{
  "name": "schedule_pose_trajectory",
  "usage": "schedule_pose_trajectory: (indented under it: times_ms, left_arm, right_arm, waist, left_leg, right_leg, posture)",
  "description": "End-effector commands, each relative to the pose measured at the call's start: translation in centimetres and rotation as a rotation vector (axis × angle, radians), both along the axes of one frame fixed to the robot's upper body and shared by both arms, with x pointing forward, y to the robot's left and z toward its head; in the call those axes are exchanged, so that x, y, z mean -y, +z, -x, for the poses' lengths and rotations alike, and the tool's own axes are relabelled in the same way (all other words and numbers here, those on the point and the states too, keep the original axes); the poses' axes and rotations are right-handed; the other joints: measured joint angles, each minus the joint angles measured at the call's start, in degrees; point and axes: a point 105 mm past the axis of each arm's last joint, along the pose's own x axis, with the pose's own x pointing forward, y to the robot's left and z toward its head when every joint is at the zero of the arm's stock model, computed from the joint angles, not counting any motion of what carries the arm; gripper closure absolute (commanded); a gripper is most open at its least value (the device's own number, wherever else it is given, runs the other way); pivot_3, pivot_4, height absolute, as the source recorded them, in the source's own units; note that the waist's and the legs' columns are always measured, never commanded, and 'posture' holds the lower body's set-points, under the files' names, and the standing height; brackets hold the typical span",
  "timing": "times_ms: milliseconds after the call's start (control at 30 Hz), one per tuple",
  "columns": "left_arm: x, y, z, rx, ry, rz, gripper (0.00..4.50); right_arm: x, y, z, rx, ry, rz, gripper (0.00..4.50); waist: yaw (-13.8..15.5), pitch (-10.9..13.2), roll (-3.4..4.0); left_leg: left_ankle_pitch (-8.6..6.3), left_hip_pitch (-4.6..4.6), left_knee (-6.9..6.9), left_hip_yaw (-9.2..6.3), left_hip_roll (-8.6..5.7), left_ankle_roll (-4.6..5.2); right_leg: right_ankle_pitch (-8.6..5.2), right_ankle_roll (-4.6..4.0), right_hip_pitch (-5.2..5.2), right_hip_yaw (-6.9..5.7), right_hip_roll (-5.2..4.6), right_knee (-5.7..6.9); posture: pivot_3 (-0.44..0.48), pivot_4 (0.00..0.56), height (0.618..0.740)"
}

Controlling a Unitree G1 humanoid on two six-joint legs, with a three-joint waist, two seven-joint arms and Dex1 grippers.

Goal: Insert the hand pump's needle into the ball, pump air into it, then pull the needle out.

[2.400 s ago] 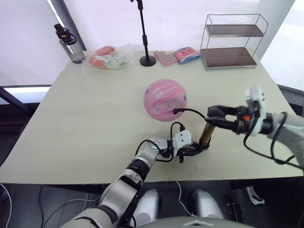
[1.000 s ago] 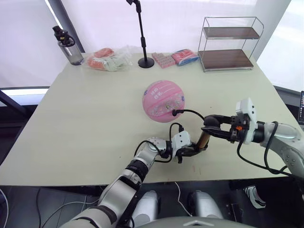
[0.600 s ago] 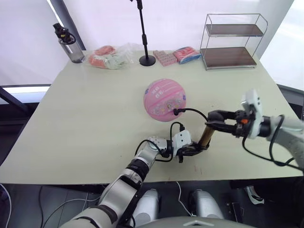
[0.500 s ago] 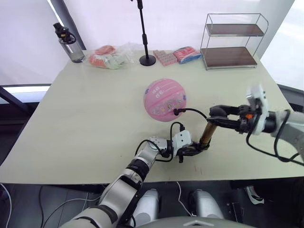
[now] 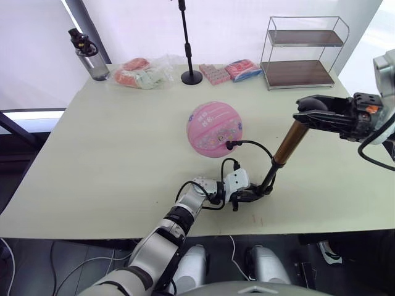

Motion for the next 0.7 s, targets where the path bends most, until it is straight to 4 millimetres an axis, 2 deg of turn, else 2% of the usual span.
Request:
schedule_pose_trajectory:
  times_ms: [33,233,467,700]
  left_arm:
    - [-3.5,-6.1,2.6,-0.198,0.059,-0.195,3.41]
    - [-3.6,-6.1,2.6,-0.199,0.059,-0.195,3.41]
    - [-3.5,-6.0,2.6,-0.197,0.059,-0.194,3.41]
    - [-3.6,-6.1,2.6,-0.198,0.067,-0.191,3.41]
  right_arm:
    - [0.5,2.2,0.6,0.119,-0.026,-0.025,2.62]
    - [-0.4,-2.8,0.2,0.027,-0.030,0.074,2.62]
    - [-0.8,-10.2,-0.3,-0.095,-0.049,0.170,2.62]
    - [-0.5,-16.9,-0.4,-0.128,-0.062,0.294,2.62]
  waist:
    - [0.0,0.0,0.00]
    - [-0.1,-0.1,-0.07]
    - [-0.2,-0.4,-0.22]
    - [-0.2,-0.6,-0.38]
  left_leg:
    - [0.00,0.00,0.00,0.01,0.00,0.00]
    - [0.00,0.04,-0.01,0.01,0.00,0.00]
    - [-0.01,0.22,-0.02,0.04,0.07,-0.01]
    - [-0.01,0.27,-0.06,0.01,0.08,-0.01]
  right_leg:
    - [0.00,0.00,0.00,0.00,0.00,0.00]
    - [0.00,0.01,0.02,0.01,0.00,0.00]
    - [-0.01,0.01,0.17,0.02,0.03,0.00]
    - [-0.01,0.01,0.19,0.01,0.06,0.00]
  posture:
    - [0.000,0.150,0.731]
    - [0.000,0.150,0.731]
    - [0.000,0.150,0.731]
    - [0.000,0.150,0.731]
